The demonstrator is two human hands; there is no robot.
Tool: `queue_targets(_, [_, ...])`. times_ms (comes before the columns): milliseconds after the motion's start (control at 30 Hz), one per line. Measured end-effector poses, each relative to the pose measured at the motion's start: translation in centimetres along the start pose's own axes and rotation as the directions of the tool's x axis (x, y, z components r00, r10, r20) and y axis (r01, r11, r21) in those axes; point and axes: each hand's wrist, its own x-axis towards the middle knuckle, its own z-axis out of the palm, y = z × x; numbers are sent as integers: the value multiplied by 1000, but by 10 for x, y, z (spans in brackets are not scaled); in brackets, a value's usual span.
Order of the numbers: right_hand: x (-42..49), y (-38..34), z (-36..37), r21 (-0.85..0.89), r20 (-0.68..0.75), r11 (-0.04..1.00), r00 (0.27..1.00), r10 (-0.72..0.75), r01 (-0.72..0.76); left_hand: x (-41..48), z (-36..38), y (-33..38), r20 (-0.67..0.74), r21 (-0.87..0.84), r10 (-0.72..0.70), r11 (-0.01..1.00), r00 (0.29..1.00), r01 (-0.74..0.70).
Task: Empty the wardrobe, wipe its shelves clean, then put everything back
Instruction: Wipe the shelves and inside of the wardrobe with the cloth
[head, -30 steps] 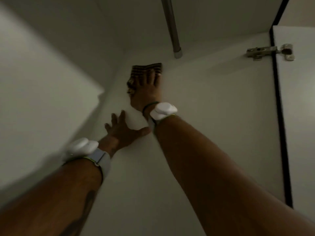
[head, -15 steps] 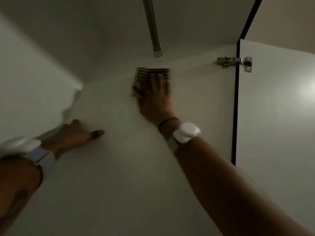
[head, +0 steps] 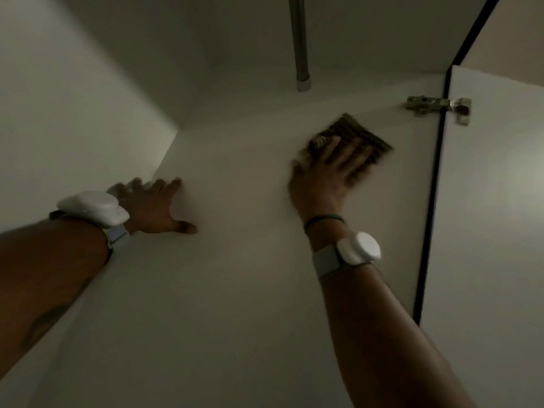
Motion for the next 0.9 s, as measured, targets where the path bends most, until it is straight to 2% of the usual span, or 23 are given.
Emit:
queue_targets(100, [-24, -88, 35, 83, 69, 951, 951, -302, 296, -2, 16, -14, -99, 62, 12, 998, 995, -6])
queue_targets(233, [-41, -192, 69, 149, 192, 813, 790, -582, 562, 0, 46, -28, -207, 56, 7, 998, 978, 5])
queue_targets(333, [-36, -229, 80, 113, 259, 763, 723, -641, 636, 5, 47, -23, -220, 78, -24, 996, 975, 43])
queue_targets(400, [-36, -231, 82, 105, 290, 762, 713, -639, 639, 6, 49, -24, -214, 64, -30, 997, 976, 45])
queue_targets(500, [-43, -195, 73, 102, 229, 750, 718, -657, 654, 6, 52, -30, -287, 32, -23, 999, 958, 33])
queue_targets(600, [-51, -114, 51, 104, 88, 810, 806, -585, 577, 4, 44, -33, -238, 94, -38, 994, 971, 62])
queue_targets(667, [-55, -38, 29, 34, 5, 873, 874, -486, 486, 3, 41, -20, -195, 146, -33, 987, 980, 62])
queue_targets(767, [-62, 44, -6, -69, -42, 969, 970, -241, 238, -4, 43, -22, -152, 191, -80, 975, 985, 108])
queue_targets(833, [-65, 80, -23, -108, -45, 992, 996, -77, 72, -5, 44, -33, -113, 181, -80, 978, 990, 100])
queue_targets(900, [-67, 102, -35, -134, -18, 991, 1000, 19, -21, -9, 42, -39, -75, 190, -51, 980, 996, 64])
